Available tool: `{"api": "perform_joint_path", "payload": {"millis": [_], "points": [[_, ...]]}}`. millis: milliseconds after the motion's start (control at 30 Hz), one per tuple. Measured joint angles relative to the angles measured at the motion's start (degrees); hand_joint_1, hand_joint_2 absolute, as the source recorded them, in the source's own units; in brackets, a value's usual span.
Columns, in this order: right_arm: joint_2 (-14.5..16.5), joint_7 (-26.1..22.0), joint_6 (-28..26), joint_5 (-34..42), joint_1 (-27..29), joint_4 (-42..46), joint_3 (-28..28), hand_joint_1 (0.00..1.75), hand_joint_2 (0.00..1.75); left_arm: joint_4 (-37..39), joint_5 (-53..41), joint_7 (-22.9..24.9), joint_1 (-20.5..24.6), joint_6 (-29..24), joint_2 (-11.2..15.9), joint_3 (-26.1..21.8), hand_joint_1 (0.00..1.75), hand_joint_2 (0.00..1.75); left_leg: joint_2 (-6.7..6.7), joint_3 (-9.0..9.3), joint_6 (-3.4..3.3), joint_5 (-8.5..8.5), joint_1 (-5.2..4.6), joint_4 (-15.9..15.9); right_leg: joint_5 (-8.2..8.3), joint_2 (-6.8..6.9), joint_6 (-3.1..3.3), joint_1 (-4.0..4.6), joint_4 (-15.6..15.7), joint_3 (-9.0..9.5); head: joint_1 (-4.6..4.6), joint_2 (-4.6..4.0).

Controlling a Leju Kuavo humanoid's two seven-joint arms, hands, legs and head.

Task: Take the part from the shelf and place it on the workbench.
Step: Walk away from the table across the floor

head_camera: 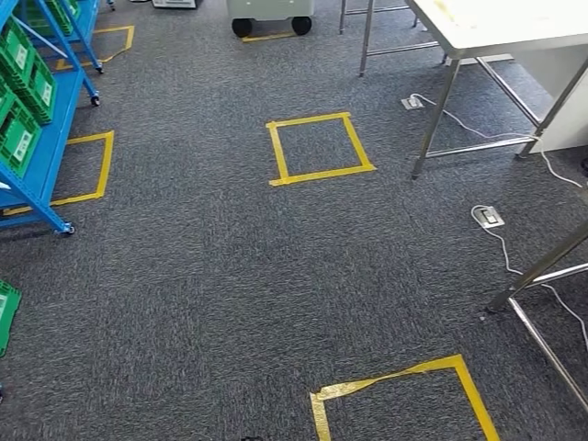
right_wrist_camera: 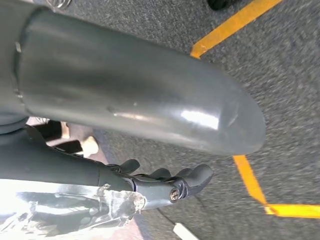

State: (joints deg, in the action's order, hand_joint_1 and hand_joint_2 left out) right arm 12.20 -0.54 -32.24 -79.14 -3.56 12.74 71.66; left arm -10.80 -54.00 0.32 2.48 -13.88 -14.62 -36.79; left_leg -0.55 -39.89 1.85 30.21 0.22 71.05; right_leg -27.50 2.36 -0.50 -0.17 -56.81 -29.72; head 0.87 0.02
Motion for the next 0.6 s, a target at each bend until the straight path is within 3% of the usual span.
{"api": "perform_joint_path", "payload": {"millis": [67, 133, 167, 233, 300, 367, 433, 467, 500, 533, 600], "points": [[0.0, -0.2, 0.3, -0.1, -0.2, 0.0, 0.0, 0.00, 0.00, 0.0, 0.0, 0.0, 0.0, -0.2, 0.0, 0.0, 0.00, 0.00, 1.86, 4.32, -0.11, -3.51, -0.13, -7.9, -0.25, 1.11, -0.32, 0.14, -0.1, 0.23, 0.03, 0.00], [0.0, -0.2, 0.4, -0.3, -0.2, -0.1, -0.1, 0.00, 0.00, 0.0, 0.0, 0.0, 0.2, -0.4, -0.1, 0.0, 0.00, 0.00, 3.61, 7.28, -0.72, -5.01, -0.34, -13.5, -0.65, 2.04, -0.79, 0.50, -0.2, 0.21, -0.06, 0.00], [0.0, -0.2, 0.4, -0.4, -0.2, -0.1, -0.1, 0.00, 0.00, 0.0, 0.0, 0.0, 0.2, -0.5, -0.1, 0.0, 0.00, 0.00, 3.84, 7.63, -1.09, -4.90, -0.50, -14.4, -0.81, 2.51, -1.01, 0.67, -0.2, 0.24, -0.16, 0.00], [0.0, -0.3, 0.4, -0.6, -0.4, -0.1, -0.2, 0.00, 0.00, 0.0, 0.2, 0.0, 0.1, -0.5, -0.1, -0.1, 0.00, 0.00, 2.71, 7.50, -1.90, -5.02, -0.50, -14.5, -1.05, 3.18, -1.43, 0.57, -0.2, 0.53, -0.26, 0.00], [0.0, -0.5, 0.4, -0.8, -0.4, -0.1, -0.5, 0.00, 0.00, 0.0, 0.3, 0.0, 0.1, -0.5, -0.1, -0.3, 0.00, 0.00, 1.68, 7.47, -2.62, -5.26, -0.29, -14.7, -2.73, 1.29, -2.01, 0.31, -2.6, -0.21, -0.33, 0.00], [0.0, -0.7, 0.4, -0.9, -0.3, -0.1, -0.6, 0.00, 0.00, 0.0, 0.4, 0.0, 0.1, -0.4, -0.1, -0.4, 0.00, 0.00, 0.61, 7.38, -3.07, -5.38, -0.16, -14.7, -6.53, -1.43, -2.43, 0.14, -9.9, -3.47, -0.45, 0.00], [0.0, -0.8, 0.4, -1.0, -0.2, -0.1, -0.7, 0.00, 0.00, 0.0, 0.5, 0.0, 0.2, -0.3, -0.1, -0.5, 0.00, 0.00, -0.61, 7.31, -3.18, -5.42, -0.17, -14.7, -9.19, -2.09, -2.56, 0.08, -17.3, -7.12, -0.44, 0.00], [0.0, -0.9, 0.4, -0.9, -0.1, -0.1, -0.8, 0.00, 0.00, 0.0, 0.5, 0.0, 0.1, -0.3, -0.1, -0.6, 0.00, 0.00, -1.28, 7.33, -3.16, -5.44, -0.15, -14.7, -8.77, -2.13, -2.56, 0.04, -18.0, -7.69, -0.44, 0.00], [0.0, -0.9, 0.4, -0.9, -0.1, -0.2, -0.8, 0.00, 0.00, 0.0, 0.5, 0.0, 0.1, -0.2, -0.1, -0.7, 0.00, 0.00, -2.02, 7.37, -3.09, -5.48, -0.12, -14.7, -7.28, -2.23, -2.55, -0.05, -16.5, -7.18, -0.44, 0.00], [0.0, -0.9, 0.4, -0.9, -0.1, -0.2, -0.9, 0.00, 0.00, 0.0, 0.5, 0.0, 0.1, -0.2, -0.1, -0.8, 0.00, 0.00, -2.78, 7.42, -2.97, -5.53, -0.06, -14.7, -5.03, -2.63, -2.56, -0.21, -12.9, -5.64, -0.44, 0.00], [0.0, -0.9, 0.5, -0.9, -0.1, -0.2, -0.9, 0.00, 0.00, 0.0, 0.5, 0.0, 0.2, -0.1, -0.1, -0.9, 0.00, 0.00, -4.15, 7.30, -2.50, -5.64, -0.05, -14.5, -1.61, -5.01, -2.64, -0.71, -4.7, -2.00, -0.45, 0.00]]}}
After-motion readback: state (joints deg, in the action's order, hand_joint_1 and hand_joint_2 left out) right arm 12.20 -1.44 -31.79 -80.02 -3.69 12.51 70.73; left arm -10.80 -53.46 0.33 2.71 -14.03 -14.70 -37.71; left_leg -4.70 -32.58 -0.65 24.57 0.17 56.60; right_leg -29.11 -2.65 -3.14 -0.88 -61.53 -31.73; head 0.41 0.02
